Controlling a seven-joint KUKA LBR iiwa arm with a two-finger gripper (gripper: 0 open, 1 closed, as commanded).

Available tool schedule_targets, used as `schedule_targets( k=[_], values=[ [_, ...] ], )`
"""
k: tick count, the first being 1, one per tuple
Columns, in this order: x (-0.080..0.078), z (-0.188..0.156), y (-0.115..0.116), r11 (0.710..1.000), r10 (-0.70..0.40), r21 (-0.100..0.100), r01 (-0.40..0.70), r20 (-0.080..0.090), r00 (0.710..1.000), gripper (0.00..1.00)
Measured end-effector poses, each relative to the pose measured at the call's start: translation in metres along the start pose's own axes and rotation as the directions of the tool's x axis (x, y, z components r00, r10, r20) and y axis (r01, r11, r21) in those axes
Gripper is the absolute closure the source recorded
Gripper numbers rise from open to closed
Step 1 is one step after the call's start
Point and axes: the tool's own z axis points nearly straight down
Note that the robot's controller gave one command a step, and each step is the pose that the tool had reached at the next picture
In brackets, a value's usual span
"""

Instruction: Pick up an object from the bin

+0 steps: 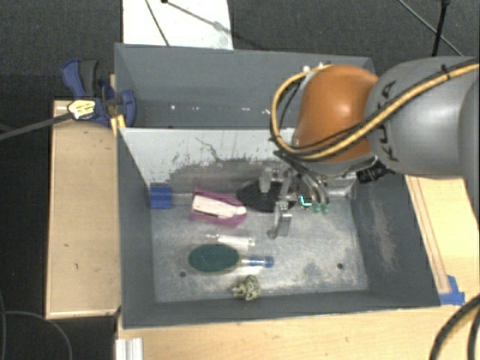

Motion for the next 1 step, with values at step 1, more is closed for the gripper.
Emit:
schedule_targets(
  k=[1],
  values=[
    [0.0516, 0.0852, 0.0459, 0.999, -0.042, 0.000, 0.042, 0.017, 0.999, 0.00]
  ],
)
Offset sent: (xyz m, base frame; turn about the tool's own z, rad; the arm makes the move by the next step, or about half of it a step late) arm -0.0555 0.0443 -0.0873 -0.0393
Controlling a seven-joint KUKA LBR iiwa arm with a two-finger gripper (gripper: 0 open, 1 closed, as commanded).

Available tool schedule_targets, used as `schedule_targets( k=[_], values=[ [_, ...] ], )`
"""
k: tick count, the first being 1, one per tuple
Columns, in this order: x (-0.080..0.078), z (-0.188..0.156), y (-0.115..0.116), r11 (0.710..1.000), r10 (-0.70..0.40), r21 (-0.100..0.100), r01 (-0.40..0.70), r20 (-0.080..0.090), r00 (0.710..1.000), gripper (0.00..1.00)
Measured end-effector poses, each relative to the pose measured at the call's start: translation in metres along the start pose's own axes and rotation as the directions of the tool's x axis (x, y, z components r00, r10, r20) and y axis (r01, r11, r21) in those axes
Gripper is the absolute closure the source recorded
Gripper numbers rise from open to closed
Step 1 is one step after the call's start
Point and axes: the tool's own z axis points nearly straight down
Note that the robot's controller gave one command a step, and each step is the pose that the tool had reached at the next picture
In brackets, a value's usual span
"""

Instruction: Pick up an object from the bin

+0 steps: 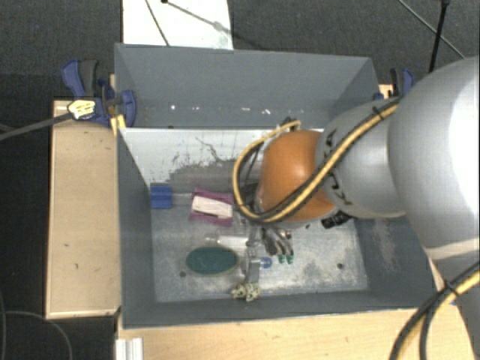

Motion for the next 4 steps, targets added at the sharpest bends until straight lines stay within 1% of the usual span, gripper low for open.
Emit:
schedule_targets(
  k=[1, 2, 3, 4],
  values=[
    [0.008, 0.000, 0.095, 0.942, -0.335, 0.005, 0.335, -0.011, 0.942, 0.00],
    [0.036, -0.004, 0.083, 0.951, -0.309, -0.006, 0.309, 0.011, 0.951, 0.00],
    [0.037, -0.001, 0.082, 0.952, -0.305, -0.004, 0.305, -0.002, 0.952, 1.00],
    [0.037, -0.001, 0.081, 0.953, -0.304, -0.003, 0.304, -0.002, 0.953, 0.00]
  ],
)
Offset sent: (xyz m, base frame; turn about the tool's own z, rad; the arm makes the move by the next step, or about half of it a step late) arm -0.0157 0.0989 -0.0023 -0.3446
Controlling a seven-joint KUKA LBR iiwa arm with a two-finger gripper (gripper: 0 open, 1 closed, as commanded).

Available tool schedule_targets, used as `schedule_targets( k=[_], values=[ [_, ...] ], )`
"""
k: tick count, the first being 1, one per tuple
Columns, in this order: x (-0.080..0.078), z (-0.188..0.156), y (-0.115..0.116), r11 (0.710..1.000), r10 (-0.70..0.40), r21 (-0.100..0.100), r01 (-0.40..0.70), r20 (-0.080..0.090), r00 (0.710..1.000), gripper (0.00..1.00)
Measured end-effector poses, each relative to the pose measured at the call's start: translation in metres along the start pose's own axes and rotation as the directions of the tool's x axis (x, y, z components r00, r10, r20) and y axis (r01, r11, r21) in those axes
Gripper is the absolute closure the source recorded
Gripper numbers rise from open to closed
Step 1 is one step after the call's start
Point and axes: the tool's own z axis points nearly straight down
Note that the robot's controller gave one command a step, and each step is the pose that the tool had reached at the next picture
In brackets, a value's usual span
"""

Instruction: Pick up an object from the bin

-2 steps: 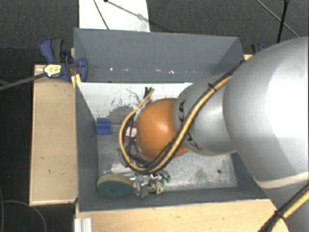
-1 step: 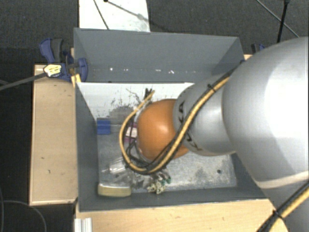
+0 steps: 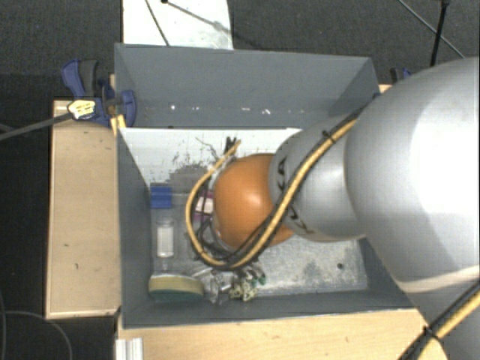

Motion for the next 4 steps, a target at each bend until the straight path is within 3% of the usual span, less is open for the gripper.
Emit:
schedule_targets(
  k=[1, 2, 3, 4],
  values=[
    [0.002, 0.002, 0.001, 1.000, 0.001, -0.001, -0.001, -0.006, 1.000, 1.00],
    [0.000, 0.000, 0.000, 1.000, 0.004, -0.001, -0.004, 0.000, 1.000, 0.00],
    [-0.023, -0.001, 0.052, 0.998, -0.070, -0.003, 0.070, -0.003, 0.998, 0.00],
    [-0.021, 0.000, 0.049, 0.998, -0.064, -0.002, 0.064, -0.008, 0.998, 1.00]
  ],
)
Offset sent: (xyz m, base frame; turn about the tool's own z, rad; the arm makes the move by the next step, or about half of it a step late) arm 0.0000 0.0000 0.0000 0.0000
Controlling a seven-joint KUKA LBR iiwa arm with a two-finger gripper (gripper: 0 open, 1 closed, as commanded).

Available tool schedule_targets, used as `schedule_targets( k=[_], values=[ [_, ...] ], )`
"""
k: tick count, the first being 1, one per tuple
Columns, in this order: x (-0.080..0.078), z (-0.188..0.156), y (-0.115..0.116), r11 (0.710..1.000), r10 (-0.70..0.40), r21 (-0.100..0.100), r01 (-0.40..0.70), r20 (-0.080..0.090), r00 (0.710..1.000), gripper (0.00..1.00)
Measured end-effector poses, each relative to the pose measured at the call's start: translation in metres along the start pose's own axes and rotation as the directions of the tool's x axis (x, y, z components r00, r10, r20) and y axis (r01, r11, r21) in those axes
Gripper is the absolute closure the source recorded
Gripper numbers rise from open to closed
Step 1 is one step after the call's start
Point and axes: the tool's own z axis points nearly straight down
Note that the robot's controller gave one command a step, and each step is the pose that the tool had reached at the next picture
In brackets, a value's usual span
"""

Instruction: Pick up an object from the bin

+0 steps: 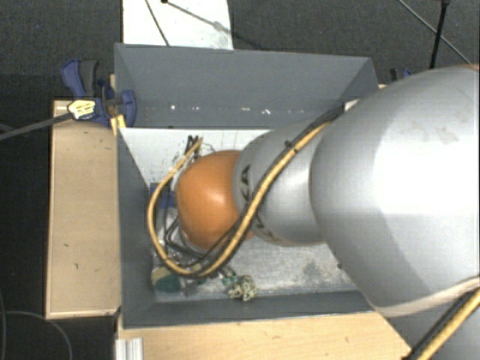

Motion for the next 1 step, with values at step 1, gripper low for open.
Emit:
schedule_targets(
  k=[1],
  values=[
    [-0.0171, -0.1444, -0.0200, 1.000, -0.031, 0.002, 0.031, 0.009, 0.999, 1.00]
  ],
)
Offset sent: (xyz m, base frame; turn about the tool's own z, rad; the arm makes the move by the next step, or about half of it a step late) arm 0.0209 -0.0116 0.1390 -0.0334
